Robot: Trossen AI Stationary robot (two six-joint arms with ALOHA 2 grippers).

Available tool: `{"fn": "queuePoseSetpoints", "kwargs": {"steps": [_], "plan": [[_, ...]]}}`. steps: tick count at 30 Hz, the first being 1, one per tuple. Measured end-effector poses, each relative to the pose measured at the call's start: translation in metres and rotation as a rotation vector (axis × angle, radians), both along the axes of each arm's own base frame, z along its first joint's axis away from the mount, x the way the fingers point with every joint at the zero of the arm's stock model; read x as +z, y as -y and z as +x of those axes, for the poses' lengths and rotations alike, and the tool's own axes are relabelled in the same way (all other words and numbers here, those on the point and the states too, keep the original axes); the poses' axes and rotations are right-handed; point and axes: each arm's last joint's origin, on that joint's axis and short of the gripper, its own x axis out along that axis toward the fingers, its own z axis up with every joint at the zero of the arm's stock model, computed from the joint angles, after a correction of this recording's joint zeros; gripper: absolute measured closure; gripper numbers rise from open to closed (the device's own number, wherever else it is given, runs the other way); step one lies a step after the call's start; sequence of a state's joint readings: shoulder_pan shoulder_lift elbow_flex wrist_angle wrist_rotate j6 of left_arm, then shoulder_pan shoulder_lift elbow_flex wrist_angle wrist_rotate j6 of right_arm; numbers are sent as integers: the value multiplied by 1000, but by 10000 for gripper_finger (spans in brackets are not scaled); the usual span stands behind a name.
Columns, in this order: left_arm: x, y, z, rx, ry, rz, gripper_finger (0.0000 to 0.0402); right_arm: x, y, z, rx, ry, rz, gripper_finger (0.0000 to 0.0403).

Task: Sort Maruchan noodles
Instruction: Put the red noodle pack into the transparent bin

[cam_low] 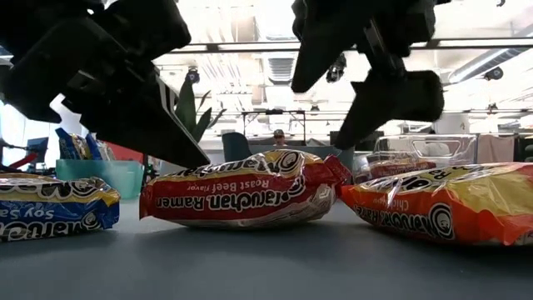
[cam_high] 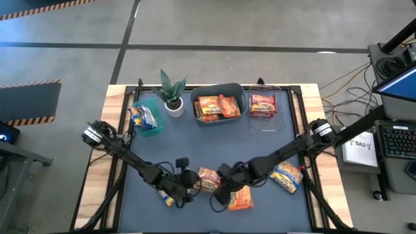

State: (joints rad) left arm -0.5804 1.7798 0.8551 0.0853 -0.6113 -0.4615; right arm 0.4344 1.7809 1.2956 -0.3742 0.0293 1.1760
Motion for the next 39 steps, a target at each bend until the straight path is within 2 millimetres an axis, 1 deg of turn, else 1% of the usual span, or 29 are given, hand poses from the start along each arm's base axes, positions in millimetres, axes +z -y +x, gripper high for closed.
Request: {"fn": "queuePoseSetpoints", "kwargs": {"steps": [6, 9, 15, 22, 28, 32, 39], "plan": [[-1, 0, -1, -4, -5, 6, 402, -13, -3, -7, -165, -22, 32, 131], [-4, -1, -2, -4, -13, 12, 402, -18, -4, -6, -215, 13, 68, 131], [-8, -4, -6, 6, -33, 14, 402, -27, 0, -10, -303, 11, 62, 131], [-11, -5, -8, 32, -39, -8, 402, -38, 2, -14, -346, 17, 100, 131], [-14, -7, -11, 60, -41, -34, 402, -48, 5, -17, -370, 58, 150, 131], [-15, -8, -11, 67, -37, -43, 402, -49, 7, -16, -366, 83, 138, 131], [-13, -7, -10, 79, -10, -39, 402, -41, 15, -6, -334, 140, 102, 131]]}}
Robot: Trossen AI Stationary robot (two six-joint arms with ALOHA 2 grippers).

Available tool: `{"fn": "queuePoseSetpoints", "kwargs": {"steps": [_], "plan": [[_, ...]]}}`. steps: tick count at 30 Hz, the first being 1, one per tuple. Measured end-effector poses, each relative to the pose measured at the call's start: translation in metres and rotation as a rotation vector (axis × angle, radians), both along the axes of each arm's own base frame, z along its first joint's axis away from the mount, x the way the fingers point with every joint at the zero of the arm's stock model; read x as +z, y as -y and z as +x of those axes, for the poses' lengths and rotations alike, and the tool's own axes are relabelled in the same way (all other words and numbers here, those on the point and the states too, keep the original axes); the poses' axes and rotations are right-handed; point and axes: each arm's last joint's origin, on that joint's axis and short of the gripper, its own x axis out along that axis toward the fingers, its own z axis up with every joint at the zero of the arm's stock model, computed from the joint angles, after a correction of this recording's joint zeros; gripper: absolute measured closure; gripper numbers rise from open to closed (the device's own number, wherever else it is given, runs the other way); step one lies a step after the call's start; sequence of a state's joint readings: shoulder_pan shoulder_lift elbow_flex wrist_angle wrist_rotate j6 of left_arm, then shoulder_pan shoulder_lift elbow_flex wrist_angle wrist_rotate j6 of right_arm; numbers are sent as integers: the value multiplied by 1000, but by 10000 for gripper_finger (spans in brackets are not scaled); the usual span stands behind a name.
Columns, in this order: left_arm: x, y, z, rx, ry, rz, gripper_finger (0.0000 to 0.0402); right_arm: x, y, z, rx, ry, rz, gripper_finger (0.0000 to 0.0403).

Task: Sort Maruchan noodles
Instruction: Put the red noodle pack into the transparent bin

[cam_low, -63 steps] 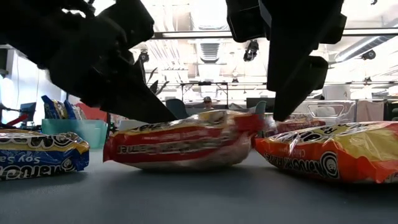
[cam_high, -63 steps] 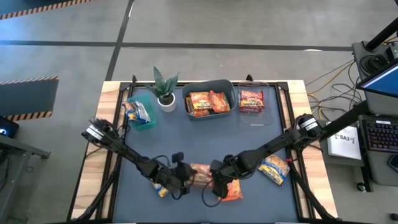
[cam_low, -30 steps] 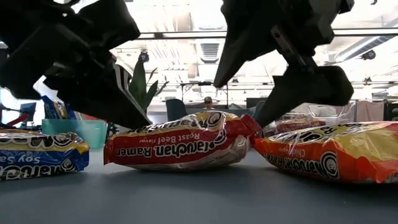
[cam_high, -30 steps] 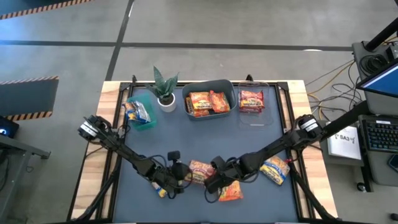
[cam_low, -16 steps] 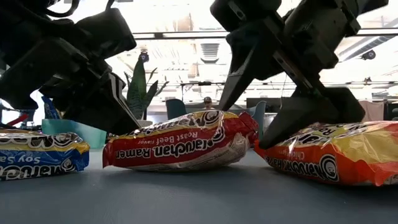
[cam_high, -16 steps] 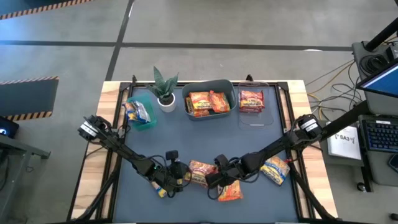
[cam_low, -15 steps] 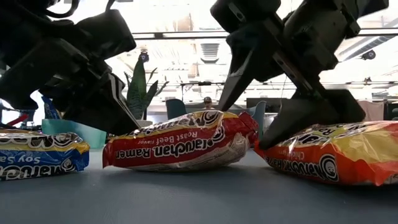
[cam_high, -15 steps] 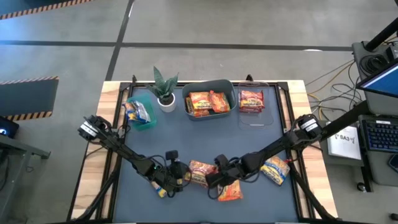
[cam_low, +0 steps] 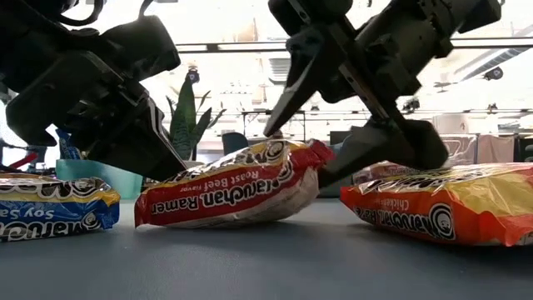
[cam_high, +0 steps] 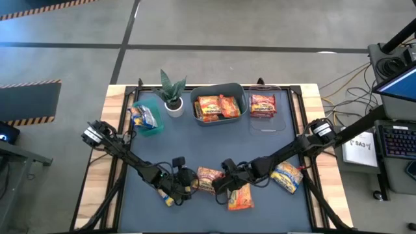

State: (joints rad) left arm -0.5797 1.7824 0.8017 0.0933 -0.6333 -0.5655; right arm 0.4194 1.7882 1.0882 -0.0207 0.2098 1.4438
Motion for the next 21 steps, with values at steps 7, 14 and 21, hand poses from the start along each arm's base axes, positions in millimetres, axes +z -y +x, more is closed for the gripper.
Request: {"fn": "queuePoseSetpoints", "kwargs": {"steps": [7, 14, 21], "plan": [[0, 0, 0, 3, 3, 4, 402, 1, 6, 3, 1, 7, -25, 141], [0, 0, 0, 6, 8, 2, 402, 1, 11, 5, -11, 19, -59, 165], [1, 0, 1, 8, 18, -3, 402, 1, 13, 6, -1, 24, -83, 169]]}}
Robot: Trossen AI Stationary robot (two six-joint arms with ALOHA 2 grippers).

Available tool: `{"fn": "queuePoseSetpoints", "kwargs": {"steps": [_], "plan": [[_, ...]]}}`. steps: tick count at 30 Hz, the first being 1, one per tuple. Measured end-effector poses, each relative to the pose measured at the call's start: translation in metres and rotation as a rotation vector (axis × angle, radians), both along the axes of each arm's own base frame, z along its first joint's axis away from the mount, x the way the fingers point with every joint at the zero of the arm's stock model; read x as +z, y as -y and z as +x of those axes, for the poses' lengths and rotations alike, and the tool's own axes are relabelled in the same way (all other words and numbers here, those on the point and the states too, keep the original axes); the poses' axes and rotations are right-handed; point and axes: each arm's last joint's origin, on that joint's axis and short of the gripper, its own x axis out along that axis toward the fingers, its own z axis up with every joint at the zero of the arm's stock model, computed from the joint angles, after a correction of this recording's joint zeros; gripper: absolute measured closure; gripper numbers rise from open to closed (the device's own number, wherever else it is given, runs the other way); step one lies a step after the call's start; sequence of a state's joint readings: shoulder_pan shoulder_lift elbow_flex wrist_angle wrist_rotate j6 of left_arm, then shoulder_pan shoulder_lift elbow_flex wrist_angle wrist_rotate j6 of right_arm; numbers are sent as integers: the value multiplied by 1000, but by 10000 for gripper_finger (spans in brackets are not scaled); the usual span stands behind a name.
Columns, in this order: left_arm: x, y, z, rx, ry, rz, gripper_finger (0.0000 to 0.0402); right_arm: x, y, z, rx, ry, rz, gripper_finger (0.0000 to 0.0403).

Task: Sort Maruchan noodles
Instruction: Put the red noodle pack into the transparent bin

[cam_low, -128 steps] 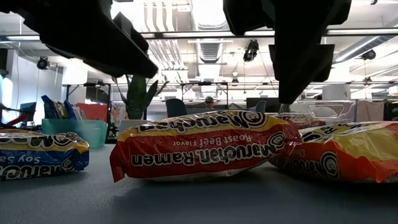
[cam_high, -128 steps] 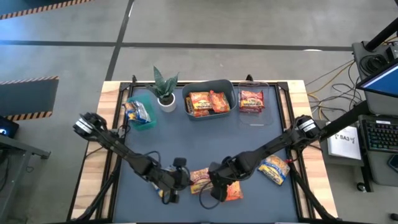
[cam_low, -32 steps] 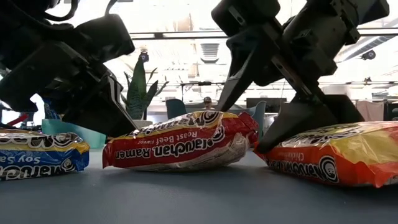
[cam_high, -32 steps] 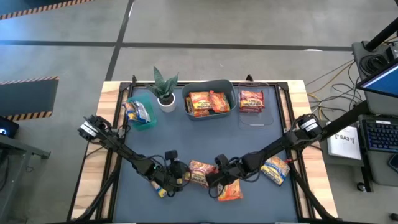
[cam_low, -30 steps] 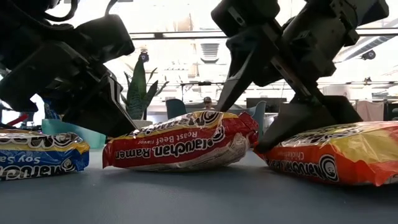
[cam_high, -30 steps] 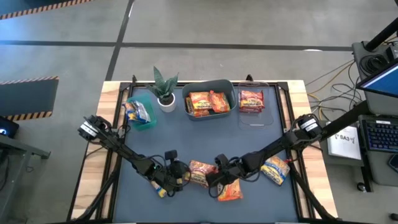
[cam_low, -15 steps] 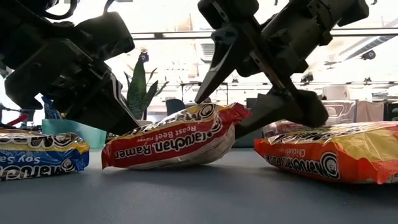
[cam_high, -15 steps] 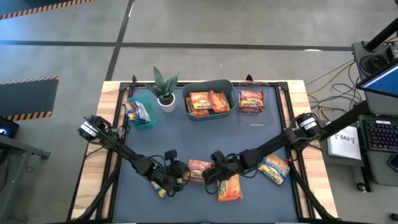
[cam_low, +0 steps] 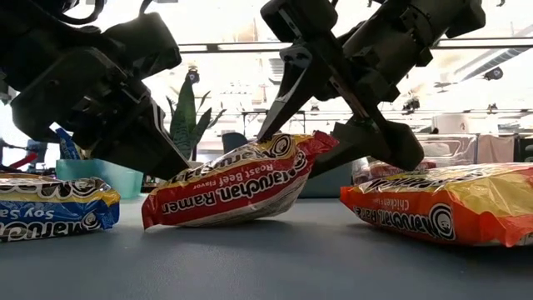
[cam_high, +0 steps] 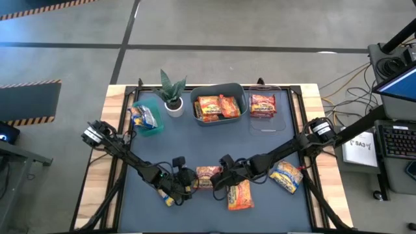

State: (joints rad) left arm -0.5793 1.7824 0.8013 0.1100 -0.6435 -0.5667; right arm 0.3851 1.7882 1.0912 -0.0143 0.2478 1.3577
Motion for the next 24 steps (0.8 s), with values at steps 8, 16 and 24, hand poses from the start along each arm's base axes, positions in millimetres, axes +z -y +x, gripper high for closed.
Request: {"fn": "queuePoseSetpoints", "kwargs": {"steps": [8, 16, 24], "plan": [[-1, -1, -1, 2, 1, 2, 402, 0, 0, 0, 10, -1, -2, 188], [-2, -1, -1, 2, 1, 2, 402, 0, -1, 0, 32, -11, 18, 260], [0, -1, 0, 18, 20, 15, 402, 0, -1, 0, 51, -10, 4, 309]]}}
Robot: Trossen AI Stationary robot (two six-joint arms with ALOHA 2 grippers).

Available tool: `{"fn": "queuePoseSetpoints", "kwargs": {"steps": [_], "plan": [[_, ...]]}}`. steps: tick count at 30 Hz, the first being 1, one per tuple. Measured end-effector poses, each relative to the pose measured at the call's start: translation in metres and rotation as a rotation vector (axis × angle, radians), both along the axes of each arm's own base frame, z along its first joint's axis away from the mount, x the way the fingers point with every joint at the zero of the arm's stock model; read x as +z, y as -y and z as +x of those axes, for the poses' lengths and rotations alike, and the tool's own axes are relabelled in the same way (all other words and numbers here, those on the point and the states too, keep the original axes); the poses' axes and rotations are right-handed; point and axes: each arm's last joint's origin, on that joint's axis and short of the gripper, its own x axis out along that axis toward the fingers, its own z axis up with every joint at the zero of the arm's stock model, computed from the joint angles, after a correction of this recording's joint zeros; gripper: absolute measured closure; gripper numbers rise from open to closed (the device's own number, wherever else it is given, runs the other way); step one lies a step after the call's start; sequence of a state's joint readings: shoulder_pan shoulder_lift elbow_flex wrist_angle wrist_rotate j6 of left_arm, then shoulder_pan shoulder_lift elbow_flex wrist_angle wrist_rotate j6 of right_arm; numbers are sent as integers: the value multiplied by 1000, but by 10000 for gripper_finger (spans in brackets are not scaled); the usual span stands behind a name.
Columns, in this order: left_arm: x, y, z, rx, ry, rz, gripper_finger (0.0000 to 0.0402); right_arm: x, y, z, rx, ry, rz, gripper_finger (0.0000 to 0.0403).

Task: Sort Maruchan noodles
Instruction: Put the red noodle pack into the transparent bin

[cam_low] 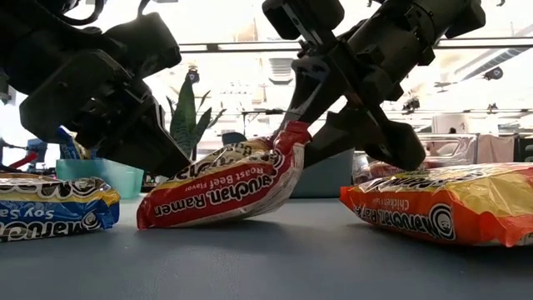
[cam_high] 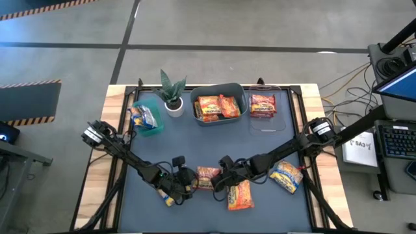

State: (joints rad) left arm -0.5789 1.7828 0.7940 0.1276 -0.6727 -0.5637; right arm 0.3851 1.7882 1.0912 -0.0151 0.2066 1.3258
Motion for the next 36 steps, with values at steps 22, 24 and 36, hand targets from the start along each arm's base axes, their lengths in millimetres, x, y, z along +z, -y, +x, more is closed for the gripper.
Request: {"fn": "queuePoseSetpoints", "kwargs": {"steps": [22, 24, 36], "plan": [[26, -1, -11, 5, 26, 76, 402, 19, 5, -9, 49, -1, -74, 358], [36, -3, -16, 39, 48, 120, 402, 27, 7, -13, 44, -1, -101, 358], [95, -17, -39, 237, 256, 324, 402, 64, 21, -31, 68, 36, -273, 371]]}}
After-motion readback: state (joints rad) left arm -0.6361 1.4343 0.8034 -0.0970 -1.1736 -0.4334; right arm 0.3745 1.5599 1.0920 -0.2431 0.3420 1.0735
